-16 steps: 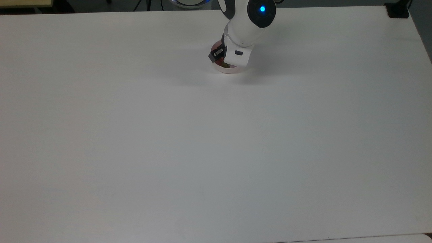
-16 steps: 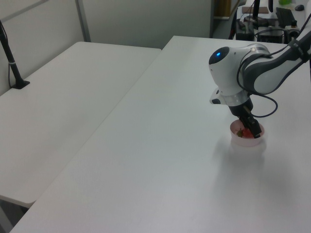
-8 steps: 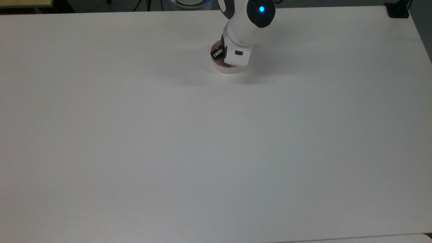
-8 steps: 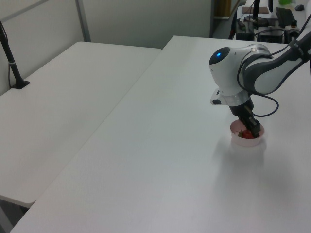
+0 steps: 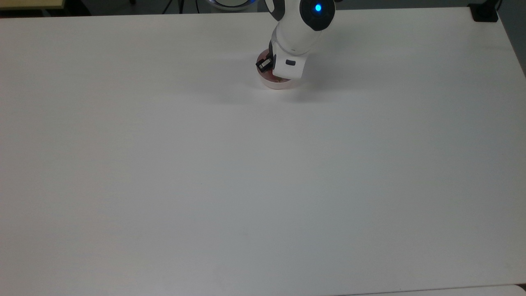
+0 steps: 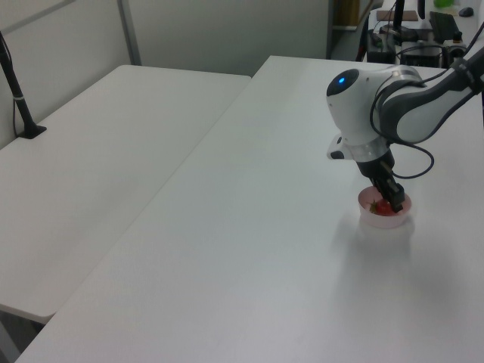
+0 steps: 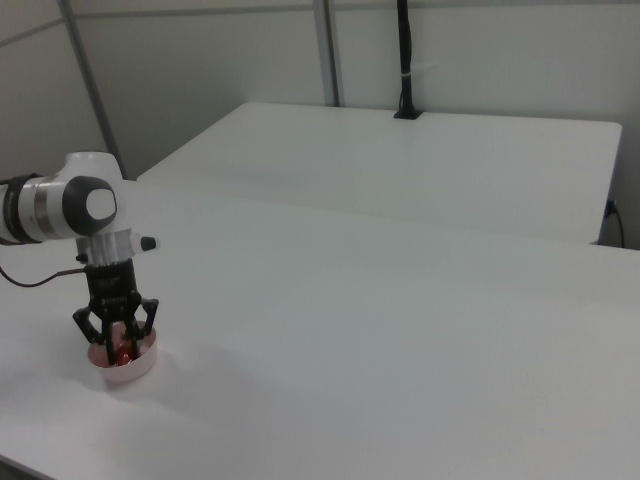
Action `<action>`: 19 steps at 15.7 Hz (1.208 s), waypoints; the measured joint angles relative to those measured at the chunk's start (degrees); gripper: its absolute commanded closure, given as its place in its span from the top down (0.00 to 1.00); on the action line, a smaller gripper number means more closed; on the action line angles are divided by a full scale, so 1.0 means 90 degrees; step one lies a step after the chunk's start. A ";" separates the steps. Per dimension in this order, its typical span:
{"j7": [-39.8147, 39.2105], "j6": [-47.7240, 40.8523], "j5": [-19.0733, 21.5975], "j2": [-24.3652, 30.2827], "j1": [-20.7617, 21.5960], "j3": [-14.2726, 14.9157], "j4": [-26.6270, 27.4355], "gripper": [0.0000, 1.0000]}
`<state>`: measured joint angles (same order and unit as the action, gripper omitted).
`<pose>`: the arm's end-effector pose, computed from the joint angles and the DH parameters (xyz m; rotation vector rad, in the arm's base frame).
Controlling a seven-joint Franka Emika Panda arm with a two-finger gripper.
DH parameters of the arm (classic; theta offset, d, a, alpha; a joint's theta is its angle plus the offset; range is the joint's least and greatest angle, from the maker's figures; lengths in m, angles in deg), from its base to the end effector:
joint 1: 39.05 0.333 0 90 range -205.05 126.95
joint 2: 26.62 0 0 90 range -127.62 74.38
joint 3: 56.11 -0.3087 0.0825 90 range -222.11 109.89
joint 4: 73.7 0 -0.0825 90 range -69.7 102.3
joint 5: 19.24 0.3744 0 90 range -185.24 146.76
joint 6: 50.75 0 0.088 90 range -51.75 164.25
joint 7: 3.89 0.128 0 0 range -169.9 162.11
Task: Pick up strawberry from bowl
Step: 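Lift the strawberry out of the bowl and carry it away, then lower the strawberry onto the table beside the bowl and open the gripper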
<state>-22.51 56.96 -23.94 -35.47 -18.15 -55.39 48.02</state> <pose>0.4707 0.1647 0.2926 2.8110 1.0544 -0.6053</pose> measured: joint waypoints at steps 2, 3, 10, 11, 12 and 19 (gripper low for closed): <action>0.0000 -0.0243 0.0000 0.0212 -0.0123 0.0012 -0.0136 0.34; -0.0006 -0.0434 0.0001 0.0302 -0.0168 0.0033 -0.0233 0.34; -0.0298 -0.1696 0.0264 0.0546 -0.0320 0.0619 -0.1324 0.34; -0.0427 -0.1801 0.0266 0.0568 -0.0383 0.0757 -0.1440 0.35; -0.0547 -0.1848 0.0268 0.0582 -0.0458 0.0892 -0.1517 0.35; -0.0773 -0.0467 0.0285 -0.0131 -0.0867 0.1598 -0.1543 0.38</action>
<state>-29.47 52.76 -21.37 -36.65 -25.96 -41.01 34.14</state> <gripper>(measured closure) 0.608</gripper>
